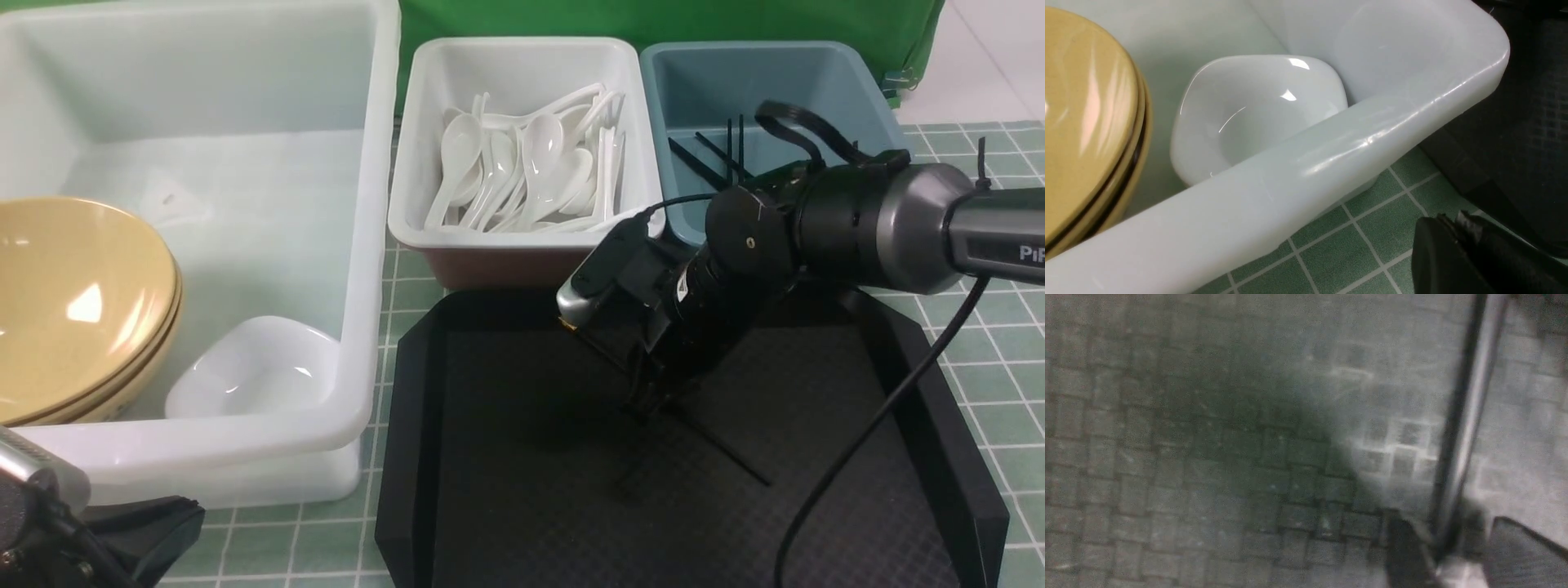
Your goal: On blue table put chopsticks spoon bowls plates into blue grey white boxes.
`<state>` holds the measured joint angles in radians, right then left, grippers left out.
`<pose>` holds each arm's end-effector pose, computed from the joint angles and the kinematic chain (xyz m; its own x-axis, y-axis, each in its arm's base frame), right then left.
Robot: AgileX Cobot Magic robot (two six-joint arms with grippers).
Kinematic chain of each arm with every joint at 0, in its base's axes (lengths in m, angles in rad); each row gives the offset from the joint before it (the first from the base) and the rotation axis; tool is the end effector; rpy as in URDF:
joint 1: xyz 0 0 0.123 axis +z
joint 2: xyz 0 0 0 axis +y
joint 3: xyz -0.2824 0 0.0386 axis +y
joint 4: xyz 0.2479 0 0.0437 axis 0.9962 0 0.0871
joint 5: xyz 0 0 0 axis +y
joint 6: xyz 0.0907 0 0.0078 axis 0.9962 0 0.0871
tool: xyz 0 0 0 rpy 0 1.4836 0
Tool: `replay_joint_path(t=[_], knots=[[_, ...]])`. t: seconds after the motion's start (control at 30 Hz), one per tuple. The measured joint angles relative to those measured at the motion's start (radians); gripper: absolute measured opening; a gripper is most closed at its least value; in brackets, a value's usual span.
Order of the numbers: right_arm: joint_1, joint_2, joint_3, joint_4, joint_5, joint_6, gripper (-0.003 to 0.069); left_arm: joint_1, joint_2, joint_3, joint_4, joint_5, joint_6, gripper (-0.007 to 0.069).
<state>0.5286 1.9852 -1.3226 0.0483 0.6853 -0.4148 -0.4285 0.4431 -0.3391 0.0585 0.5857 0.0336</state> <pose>0.3432 0.2037 0.1612 -0.5756 -0.7627 -0.2949 -0.7791 0.6210 -0.0856 0.0808 -0.0337 0.2451 -0.4810 0.3101 -0.8201 0.4321 0.8977 0.0861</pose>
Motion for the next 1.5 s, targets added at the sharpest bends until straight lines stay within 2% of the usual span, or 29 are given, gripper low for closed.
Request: replay_joint_path(t=[0.03, 0.1, 0.13, 0.23, 0.37, 0.47, 0.57, 0.7, 0.77, 0.83, 0.93, 0.97, 1.0, 1.1, 1.17, 1.27, 1.33, 1.43, 1.5], knots=[[0.001, 0.001, -0.002, 0.000, 0.003, 0.000, 0.0231, 0.000, 0.000, 0.000, 0.000, 0.000, 0.000, 0.0004], [0.013, 0.003, -0.014, -0.002, 0.044, 0.000, 0.0111, 0.000, 0.000, 0.003, 0.000, 0.000, 0.000, 0.0004], [0.019, 0.003, -0.020, -0.006, 0.058, -0.004, 0.0077, 0.000, 0.000, 0.003, 0.000, 0.000, 0.000, 0.0004], [0.047, -0.028, -0.017, -0.014, 0.163, -0.030, 0.0064, 0.000, 0.000, 0.004, 0.000, -0.001, 0.000, 0.0004], [0.070, -0.120, -0.005, -0.015, 0.186, -0.046, 0.0062, 0.000, 0.000, 0.004, 0.000, -0.002, 0.000, 0.0004], [0.048, -0.286, -0.005, -0.030, 0.053, -0.058, 0.0052, 0.000, 0.000, 0.004, 0.004, -0.003, 0.000, 0.0004], [-0.023, -0.369, -0.005, -0.048, -0.117, -0.045, 0.0051, 0.000, 0.000, 0.004, 0.004, -0.003, 0.000, 0.0004], [-0.188, -0.369, -0.006, -0.054, -0.510, 0.093, 0.0056, 0.000, 0.000, 0.004, 0.007, -0.004, 0.001, 0.0004], [-0.236, -0.325, -0.008, -0.054, -0.611, 0.127, 0.0071, 0.000, 0.000, 0.004, 0.009, -0.004, 0.001, 0.0004], [-0.288, -0.262, -0.008, -0.054, -0.664, 0.200, 0.0116, 0.000, 0.000, 0.004, 0.014, -0.007, 0.001, 0.0004], [-0.327, -0.184, -0.008, -0.054, -0.641, 0.284, 0.0206, 0.000, 0.000, 0.004, 0.019, -0.007, 0.001, 0.0004], [-0.329, -0.184, -0.007, -0.054, -0.641, 0.287, 0.0213, 0.000, 0.000, 0.004, 0.019, -0.007, 0.001, 0.0004], [-0.335, -0.172, -0.002, -0.055, -0.579, 0.290, 0.0258, 0.000, 0.000, 0.004, 0.022, -0.007, 0.000, 0.0004], [-0.336, -0.211, 0.000, -0.057, -0.458, 0.240, 0.0278, 0.000, 0.000, 0.004, 0.022, -0.007, 0.000, 0.0004], [-0.336, -0.273, 0.000, -0.058, -0.359, 0.218, 0.0266, 0.000, 0.000, 0.004, 0.021, -0.007, 0.000, 0.0004], [-0.336, -0.439, 0.029, -0.060, -0.260, 0.176, 0.0195, 0.000, 0.000, 0.004, -0.014, 0.000, -0.008, 0.0004], [-0.336, -0.553, 0.072, -0.061, -0.272, 0.164, 0.0150, 0.000, 0.000, 0.004, -0.034, 0.001, -0.011, 0.0004], [-0.324, -0.795, 0.205, -0.061, -0.383, 0.144, 0.0069, 0.000, 0.000, 0.004, -0.058, 0.001, -0.015, 0.0004], [-0.321, -0.881, 0.274, -0.061, -0.441, 0.145, 0.0050, 0.000, 0.000, 0.004, -0.065, 0.001, -0.015, 0.0004]])
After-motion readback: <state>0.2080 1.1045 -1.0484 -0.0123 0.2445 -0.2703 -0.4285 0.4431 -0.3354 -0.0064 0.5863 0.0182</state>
